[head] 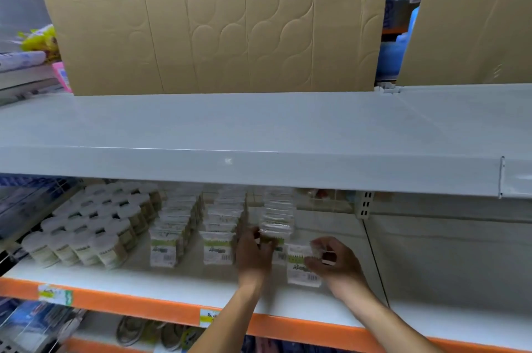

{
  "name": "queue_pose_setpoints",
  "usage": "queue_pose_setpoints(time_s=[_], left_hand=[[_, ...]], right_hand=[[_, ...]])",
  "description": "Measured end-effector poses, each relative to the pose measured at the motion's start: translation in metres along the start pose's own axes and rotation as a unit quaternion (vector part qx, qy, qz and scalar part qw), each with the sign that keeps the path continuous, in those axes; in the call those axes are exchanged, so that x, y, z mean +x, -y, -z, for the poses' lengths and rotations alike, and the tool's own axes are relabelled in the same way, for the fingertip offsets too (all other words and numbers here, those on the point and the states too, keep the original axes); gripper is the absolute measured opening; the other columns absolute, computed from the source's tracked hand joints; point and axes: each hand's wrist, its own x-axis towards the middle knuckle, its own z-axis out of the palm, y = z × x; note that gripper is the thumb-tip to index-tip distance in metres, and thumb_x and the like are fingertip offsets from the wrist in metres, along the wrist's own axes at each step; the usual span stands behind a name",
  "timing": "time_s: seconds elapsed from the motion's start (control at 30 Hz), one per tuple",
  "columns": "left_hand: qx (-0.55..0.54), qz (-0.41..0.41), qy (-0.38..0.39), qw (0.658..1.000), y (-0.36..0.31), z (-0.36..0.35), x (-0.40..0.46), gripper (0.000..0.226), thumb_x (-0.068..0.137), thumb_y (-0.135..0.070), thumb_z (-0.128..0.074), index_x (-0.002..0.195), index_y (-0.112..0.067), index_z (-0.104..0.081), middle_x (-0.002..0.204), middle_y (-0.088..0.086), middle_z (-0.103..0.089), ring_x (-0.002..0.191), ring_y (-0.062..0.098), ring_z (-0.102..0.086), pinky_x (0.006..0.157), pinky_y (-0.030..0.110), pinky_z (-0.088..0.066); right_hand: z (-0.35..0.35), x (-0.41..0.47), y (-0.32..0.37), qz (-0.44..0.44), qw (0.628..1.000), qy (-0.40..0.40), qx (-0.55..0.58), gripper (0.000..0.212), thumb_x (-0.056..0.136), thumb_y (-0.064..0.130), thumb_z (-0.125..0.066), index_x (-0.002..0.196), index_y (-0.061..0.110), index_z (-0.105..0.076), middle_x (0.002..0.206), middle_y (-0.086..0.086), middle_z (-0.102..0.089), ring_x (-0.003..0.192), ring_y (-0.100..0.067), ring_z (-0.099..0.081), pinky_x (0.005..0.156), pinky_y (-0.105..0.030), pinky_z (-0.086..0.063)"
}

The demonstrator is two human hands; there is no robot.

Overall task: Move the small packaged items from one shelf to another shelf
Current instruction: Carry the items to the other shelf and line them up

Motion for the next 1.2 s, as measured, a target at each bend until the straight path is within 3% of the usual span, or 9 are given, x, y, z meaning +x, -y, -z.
queue_pose_setpoints(time_s=[0.07, 0.2, 0.3, 0.37, 0.43, 0.67, 0.8, 0.93, 1.2], left_hand=[[-0.004, -0.007, -0.001, 1.000, 0.001, 0.002, -0.003, 0.040, 0.084, -0.022, -0.077, 0.118, -0.010, -0.061, 0.104, 0.000, -0.066, 0.086, 0.007, -0.061, 0.070, 0.012, -0.042], [-0.030, -0.036, 0.006, 0.999, 0.003, 0.011, -0.018, 0.054, 0.094, -0.016, -0.063, 0.143, -0.010, -0.042, 0.135, 0.006, -0.051, 0.111, 0.017, -0.058, 0.090, 0.029, -0.054], [-0.011, -0.069, 0.005, 0.998, 0.008, 0.017, -0.028, 0.058, 0.096, -0.015, -0.058, 0.149, -0.012, -0.034, 0.144, 0.006, -0.045, 0.124, 0.018, -0.053, 0.103, 0.035, -0.047], [-0.008, -0.051, 0.007, 0.999, 0.013, 0.021, -0.033, 0.052, 0.096, -0.015, -0.059, 0.144, -0.013, -0.039, 0.140, 0.005, -0.049, 0.117, 0.014, -0.056, 0.096, 0.021, -0.046], [0.000, -0.038, 0.016, 0.999, 0.018, 0.026, -0.036, 0.048, 0.094, -0.011, -0.059, 0.140, -0.013, -0.045, 0.136, 0.005, -0.054, 0.113, 0.013, -0.057, 0.090, 0.015, -0.042], [0.044, -0.072, 0.030, 0.996, 0.021, 0.040, -0.040, 0.046, 0.093, -0.016, -0.059, 0.137, -0.014, -0.048, 0.131, 0.004, -0.055, 0.115, 0.016, -0.057, 0.096, 0.022, -0.046], [0.086, -0.085, 0.042, 0.992, 0.024, 0.044, -0.039, 0.045, 0.092, -0.020, -0.060, 0.135, -0.014, -0.050, 0.130, 0.004, -0.058, 0.114, 0.016, -0.059, 0.091, 0.017, -0.044], [0.112, -0.089, 0.055, 0.988, 0.026, 0.045, -0.040, 0.043, 0.090, -0.019, -0.060, 0.131, -0.012, -0.053, 0.127, 0.006, -0.061, 0.111, 0.019, -0.061, 0.089, 0.020, -0.046], [0.143, -0.106, 0.078, 0.981, 0.022, 0.047, -0.049, 0.045, 0.089, -0.021, -0.057, 0.133, -0.012, -0.052, 0.128, 0.008, -0.061, 0.114, 0.020, -0.060, 0.092, 0.023, -0.047]], right_hand=[[-0.003, 0.001, -0.001, 0.009, 1.000, -0.006, 0.002, 0.031, 0.074, 0.015, -0.083, 0.096, 0.029, -0.067, 0.101, 0.010, -0.069, 0.093, -0.003, -0.066, 0.073, -0.019, -0.053], [-0.010, 0.006, 0.002, 0.029, 1.000, -0.011, -0.006, 0.029, 0.075, 0.015, -0.084, 0.097, 0.025, -0.069, 0.100, 0.006, -0.068, 0.091, -0.011, -0.066, 0.076, -0.029, -0.054], [-0.019, 0.012, 0.009, 0.047, 0.999, 0.004, -0.014, 0.030, 0.075, 0.015, -0.085, 0.095, 0.029, -0.069, 0.093, 0.012, -0.070, 0.087, -0.008, -0.068, 0.069, -0.015, -0.052], [-0.027, 0.014, 0.013, 0.053, 0.998, -0.001, -0.016, 0.031, 0.074, 0.014, -0.085, 0.094, 0.031, -0.070, 0.088, 0.015, -0.071, 0.081, -0.004, -0.067, 0.063, -0.006, -0.046], [-0.036, 0.017, 0.016, 0.059, 0.998, -0.005, -0.029, 0.031, 0.072, 0.014, -0.086, 0.094, 0.029, -0.071, 0.087, 0.014, -0.071, 0.079, -0.003, -0.067, 0.063, -0.007, -0.045], [-0.056, 0.027, 0.015, 0.066, 0.995, -0.028, -0.070, 0.028, 0.073, 0.012, -0.085, 0.095, 0.024, -0.070, 0.095, 0.002, -0.067, 0.079, -0.006, -0.062, 0.065, -0.008, -0.043], [-0.062, 0.030, 0.013, 0.073, 0.991, -0.029, -0.108, 0.028, 0.075, 0.014, -0.084, 0.101, 0.018, -0.074, 0.099, -0.003, -0.063, 0.085, -0.016, -0.064, 0.073, -0.020, -0.049], [-0.064, 0.031, 0.013, 0.088, 0.989, -0.030, -0.114, 0.028, 0.075, 0.013, -0.084, 0.101, 0.017, -0.073, 0.098, -0.002, -0.062, 0.082, -0.012, -0.064, 0.067, -0.010, -0.044], [-0.071, 0.032, 0.022, 0.097, 0.985, -0.041, -0.136, 0.026, 0.075, 0.010, -0.081, 0.099, 0.013, -0.072, 0.097, -0.010, -0.059, 0.085, -0.023, -0.063, 0.081, -0.033, -0.053]])
